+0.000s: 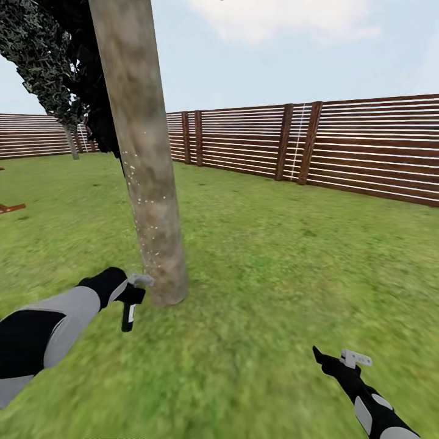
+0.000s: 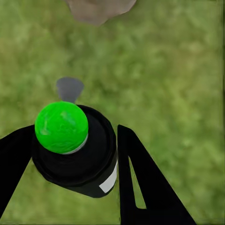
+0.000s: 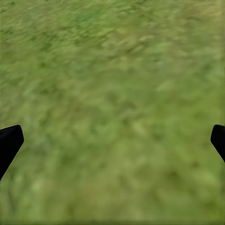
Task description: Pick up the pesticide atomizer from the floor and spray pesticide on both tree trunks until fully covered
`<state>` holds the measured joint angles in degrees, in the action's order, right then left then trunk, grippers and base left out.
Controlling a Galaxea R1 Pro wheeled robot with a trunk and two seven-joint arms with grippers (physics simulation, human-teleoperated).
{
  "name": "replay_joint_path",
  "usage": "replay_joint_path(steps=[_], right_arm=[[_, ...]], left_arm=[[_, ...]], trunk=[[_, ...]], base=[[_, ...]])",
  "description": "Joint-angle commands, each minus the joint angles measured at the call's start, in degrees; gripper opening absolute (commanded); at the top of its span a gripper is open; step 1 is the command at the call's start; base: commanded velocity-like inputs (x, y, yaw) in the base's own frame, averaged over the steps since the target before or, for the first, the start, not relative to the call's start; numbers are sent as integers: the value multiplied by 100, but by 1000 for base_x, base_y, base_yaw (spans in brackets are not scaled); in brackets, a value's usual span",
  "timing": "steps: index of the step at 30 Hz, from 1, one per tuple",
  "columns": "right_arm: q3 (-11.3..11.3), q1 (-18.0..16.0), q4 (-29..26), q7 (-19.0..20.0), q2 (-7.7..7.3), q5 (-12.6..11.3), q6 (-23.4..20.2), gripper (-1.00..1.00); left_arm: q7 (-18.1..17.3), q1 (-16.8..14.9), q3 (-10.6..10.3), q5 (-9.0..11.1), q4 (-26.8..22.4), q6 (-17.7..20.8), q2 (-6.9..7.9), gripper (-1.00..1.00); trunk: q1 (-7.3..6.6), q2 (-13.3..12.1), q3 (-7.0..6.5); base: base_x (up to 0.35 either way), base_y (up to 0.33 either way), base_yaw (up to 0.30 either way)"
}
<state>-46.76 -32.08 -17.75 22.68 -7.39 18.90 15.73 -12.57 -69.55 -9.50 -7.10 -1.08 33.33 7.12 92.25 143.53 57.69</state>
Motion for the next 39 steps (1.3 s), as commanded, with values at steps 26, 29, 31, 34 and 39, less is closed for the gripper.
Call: replay_joint_path(steps=[26, 29, 31, 34, 39], right_arm=[[9, 0, 9, 0, 44, 26, 0, 100], [9, 0, 9, -1, 44, 26, 0, 100], [9, 0, 9, 0, 44, 26, 0, 100], [9, 0, 9, -4, 44, 26, 0, 100], [9, 0, 9, -3, 45, 26, 0, 100]], left_arm=[[18, 821, 20, 1079, -7, -907, 0, -100], [18, 821, 19, 1079, -6, -907, 0, -100], [18, 821, 18, 1079, -6, -907, 0, -100], [18, 821, 18, 1079, -6, -907, 0, -100], [18, 821, 18, 1079, -6, -907, 0, -100]], trunk=[[0, 0, 0], [0, 0, 0], [0, 0, 0], [0, 0, 0], [0, 0, 0]], base=[[67, -272, 172], [181, -286, 44], [60, -314, 190], [10, -327, 243], [1, -330, 252]])
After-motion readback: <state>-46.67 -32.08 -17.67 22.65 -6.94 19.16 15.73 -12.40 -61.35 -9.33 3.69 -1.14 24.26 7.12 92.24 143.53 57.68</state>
